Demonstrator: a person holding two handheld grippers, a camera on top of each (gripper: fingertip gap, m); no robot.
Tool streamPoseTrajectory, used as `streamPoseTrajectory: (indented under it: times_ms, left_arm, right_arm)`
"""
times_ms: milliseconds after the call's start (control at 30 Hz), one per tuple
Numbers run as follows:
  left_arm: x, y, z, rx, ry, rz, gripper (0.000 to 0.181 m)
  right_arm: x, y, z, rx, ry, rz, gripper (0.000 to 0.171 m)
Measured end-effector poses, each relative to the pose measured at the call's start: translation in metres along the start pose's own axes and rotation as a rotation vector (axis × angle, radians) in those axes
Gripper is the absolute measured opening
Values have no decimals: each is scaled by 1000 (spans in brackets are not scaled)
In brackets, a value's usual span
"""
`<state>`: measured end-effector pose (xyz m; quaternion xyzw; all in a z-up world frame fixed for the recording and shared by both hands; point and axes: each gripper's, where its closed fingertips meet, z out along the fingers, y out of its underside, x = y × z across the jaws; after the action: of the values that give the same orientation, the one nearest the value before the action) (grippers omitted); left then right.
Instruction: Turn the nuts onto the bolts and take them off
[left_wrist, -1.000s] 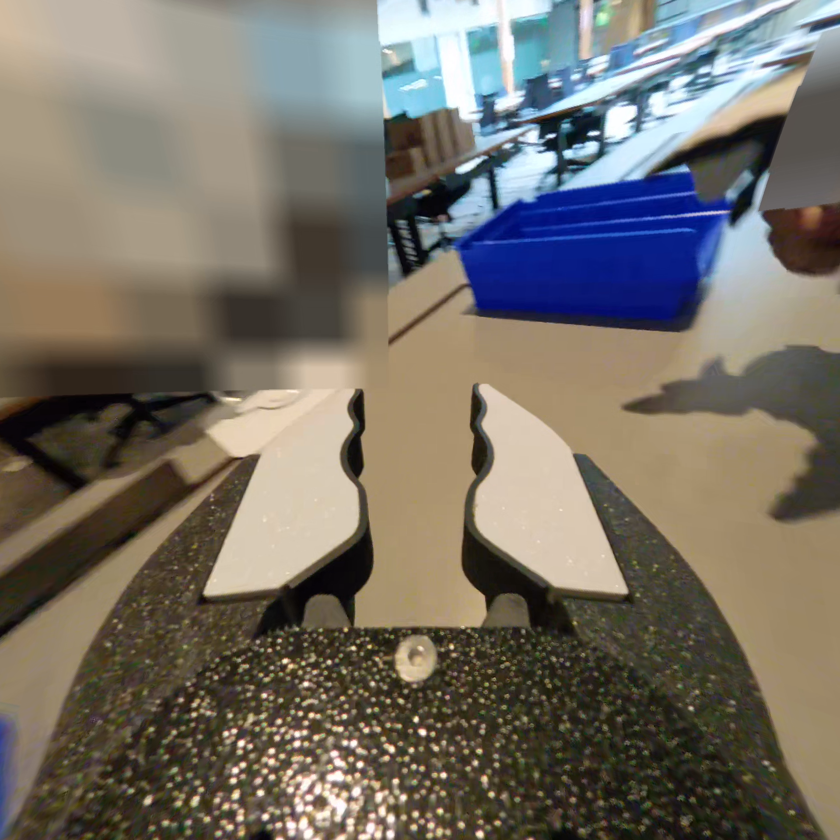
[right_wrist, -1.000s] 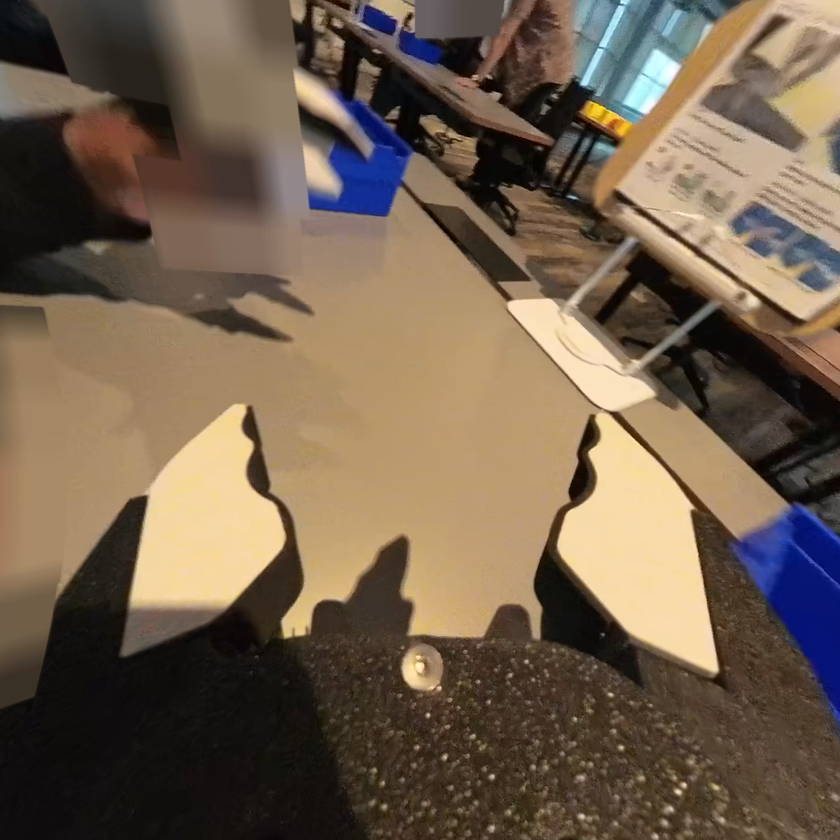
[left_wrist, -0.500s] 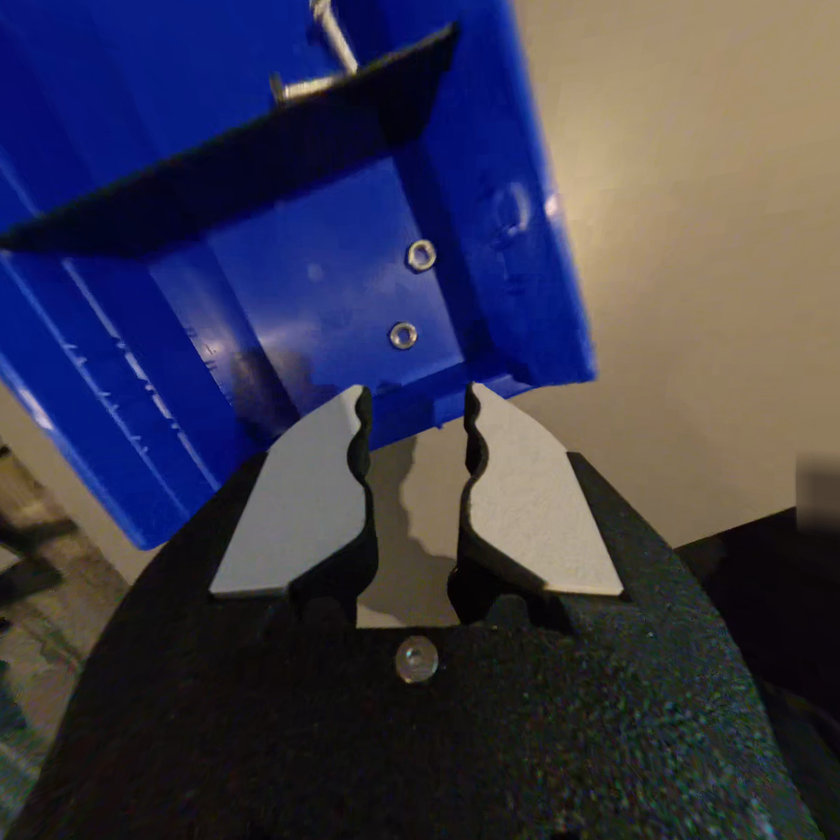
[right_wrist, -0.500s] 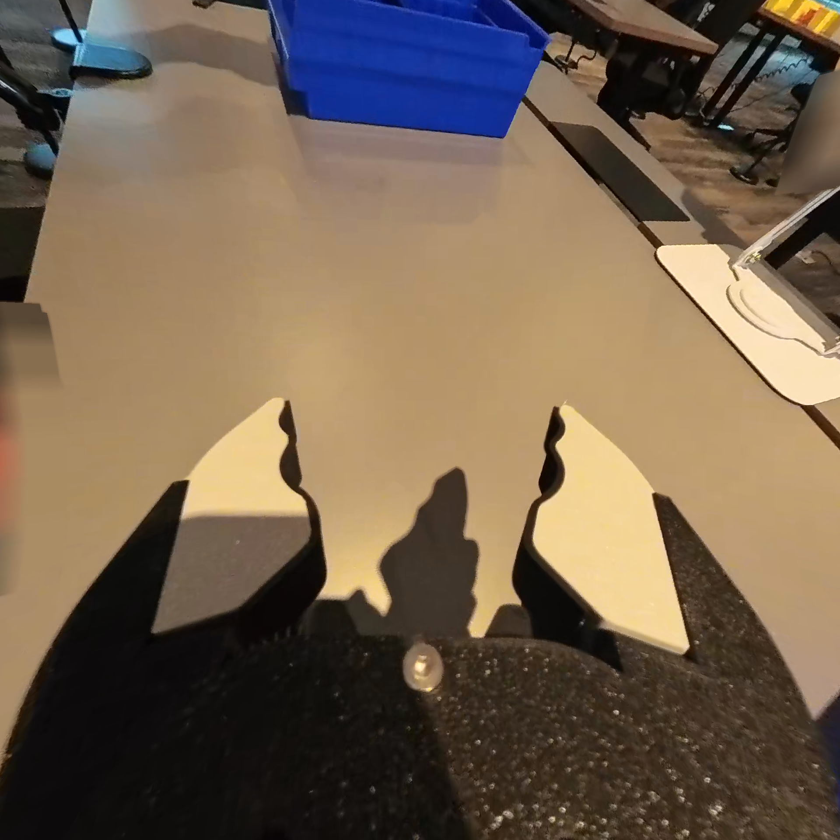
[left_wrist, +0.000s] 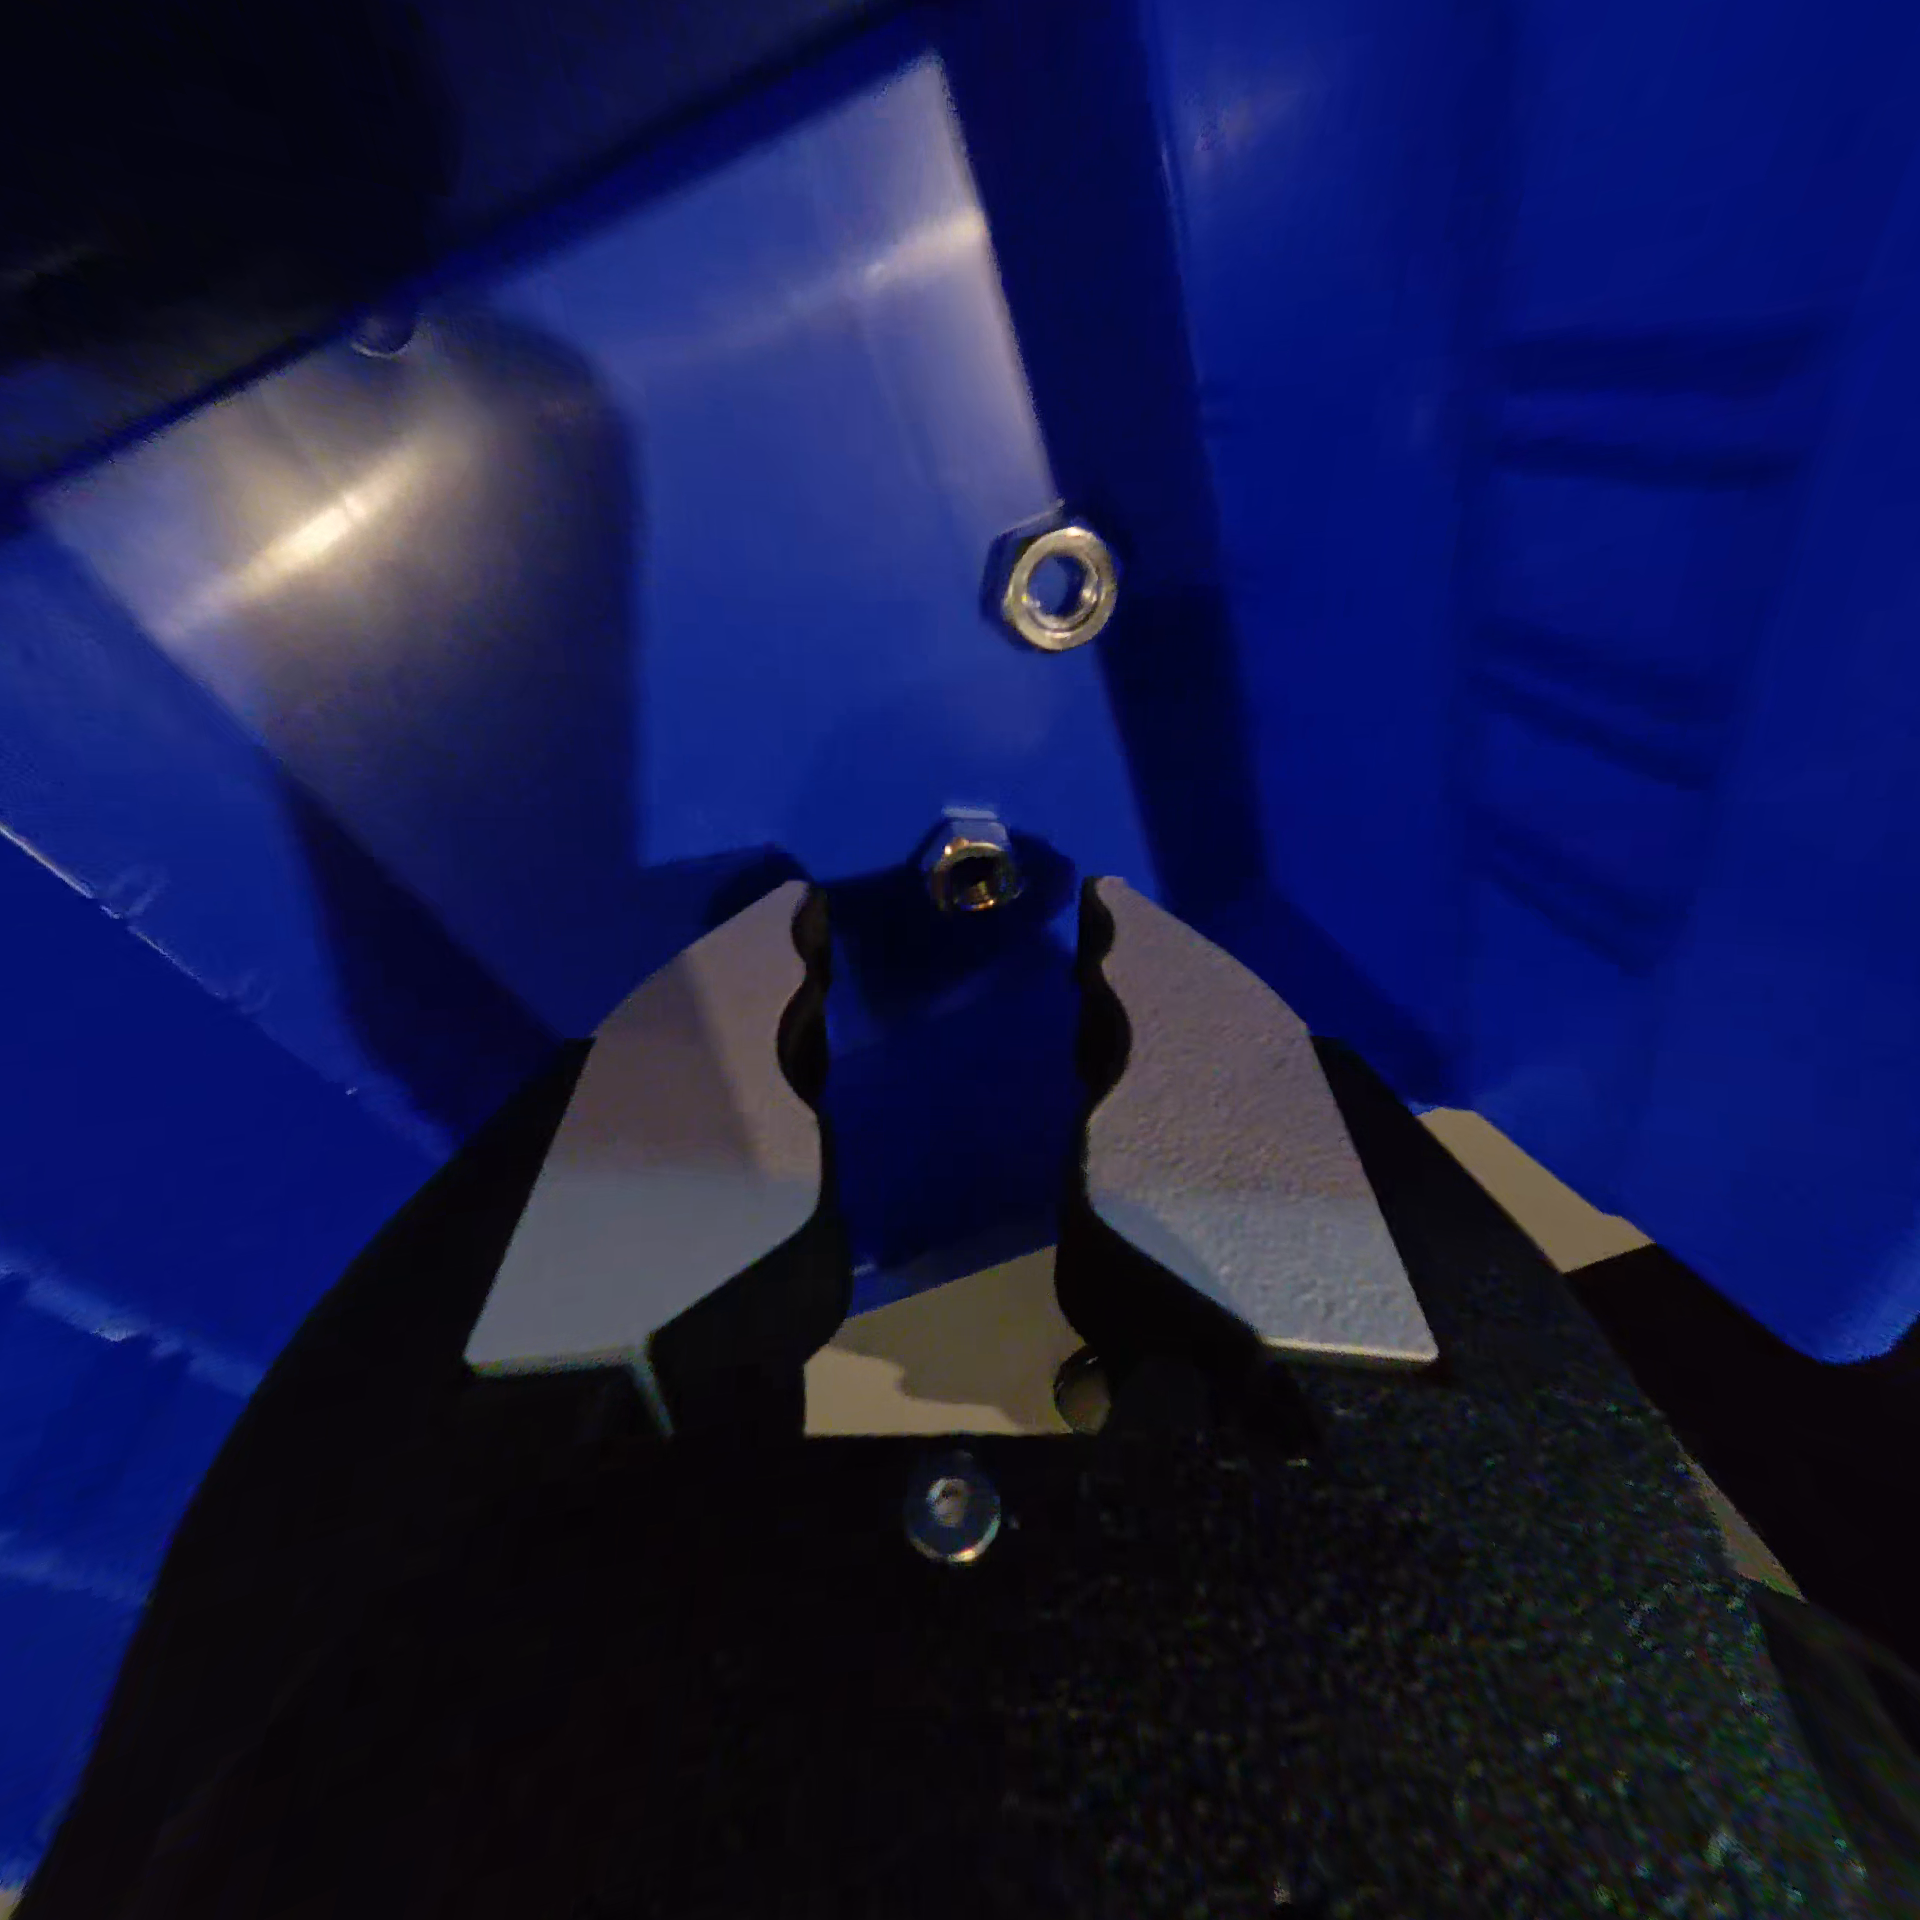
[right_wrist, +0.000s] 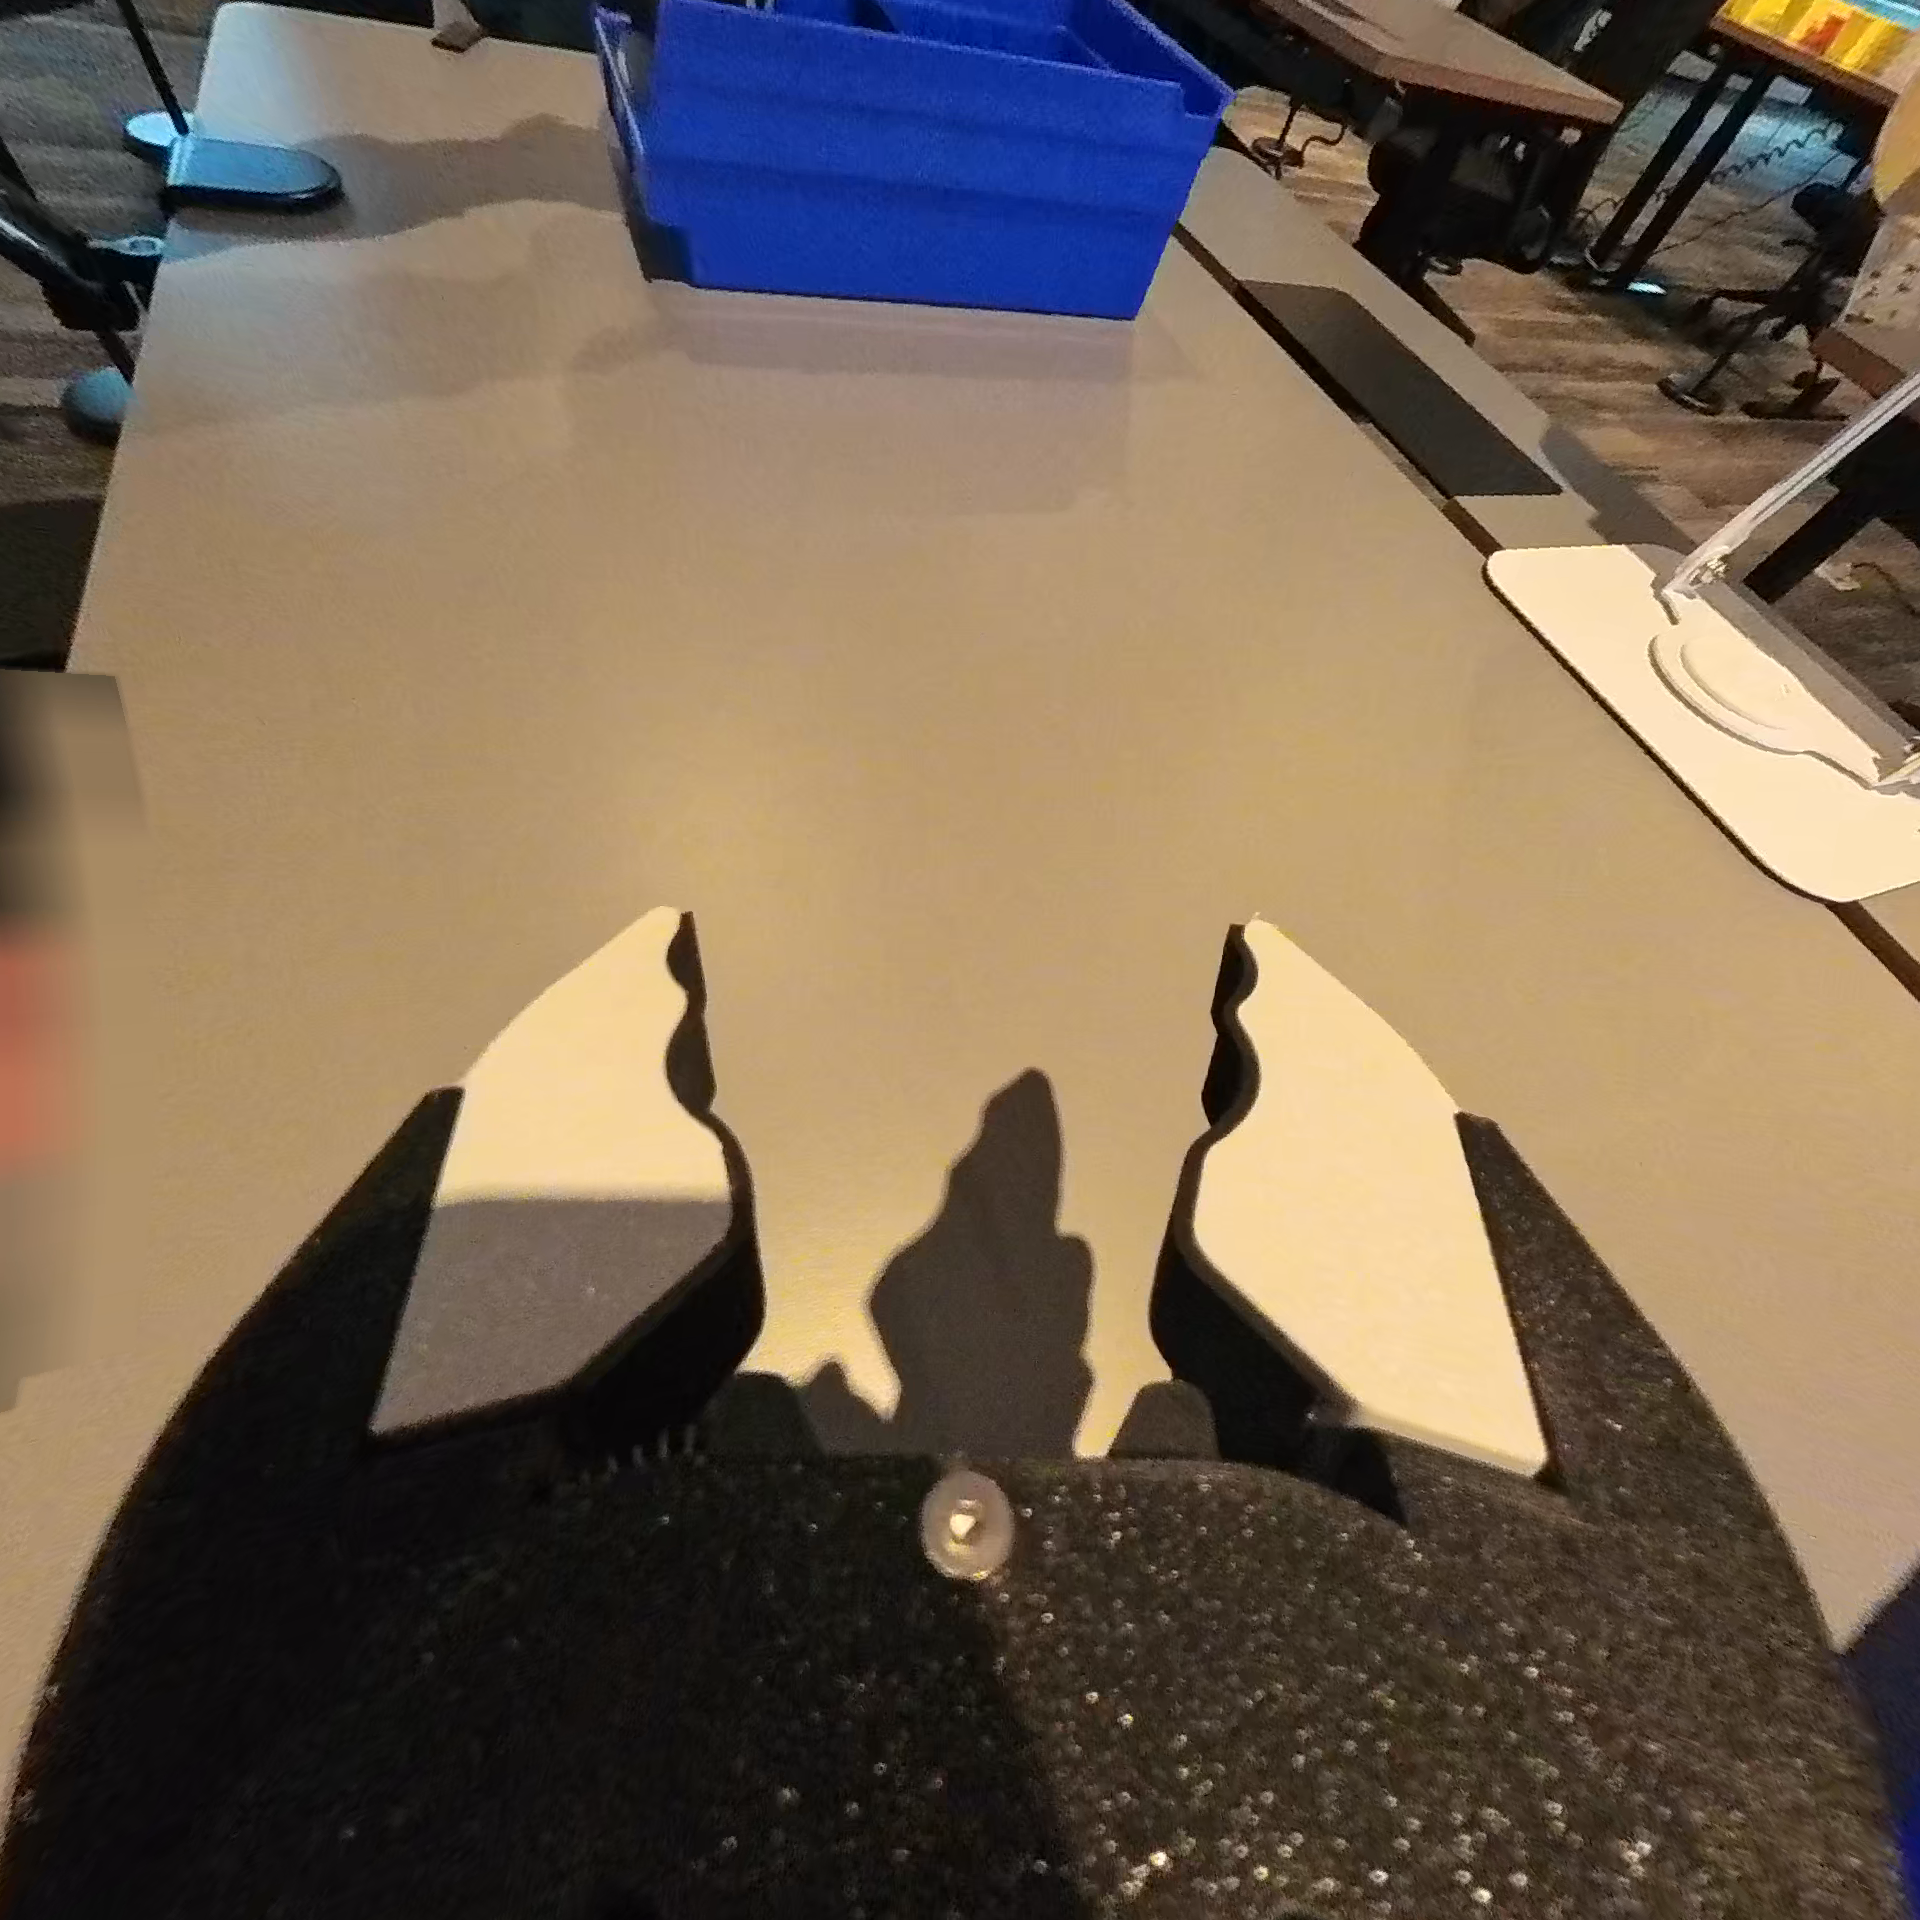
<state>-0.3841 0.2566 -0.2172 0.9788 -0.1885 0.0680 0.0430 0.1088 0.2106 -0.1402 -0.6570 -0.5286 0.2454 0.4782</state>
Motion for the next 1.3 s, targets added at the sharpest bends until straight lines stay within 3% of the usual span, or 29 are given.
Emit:
streamPoseTrajectory:
  times_ms: [100,233,533,600,733,1067,1200,1300]
  left_arm:
    - [1,-2,0,-8,-10,0,40]
    - [10,-1,2,-45,16,-8,18]
    - [9,-3,2,-10,52,-39,15]
    - [2,-7,-2,58,30,-45,3]
    - [-3,-12,-18,232,21,-64,3]
    - [-2,-8,-34,347,25,-36,3]
    - [18,-18,-74,550,47,-2,2]
    - [60,-19,-110,709,74,94,2]
  right_arm:
    - [0,0,0,2,3,0,94]
    - [-1,0,0,-2,8,-4,93]
    - [-1,-1,-3,11,15,-2,92]
    - [-1,-3,-4,23,14,-1,91]
    - [-2,-4,-4,34,6,5,90]
    - [-8,-1,7,5,-7,-3,89]
    - [-9,-1,10,3,-19,0,88]
    - [-11,-2,17,-11,-42,-3,88]
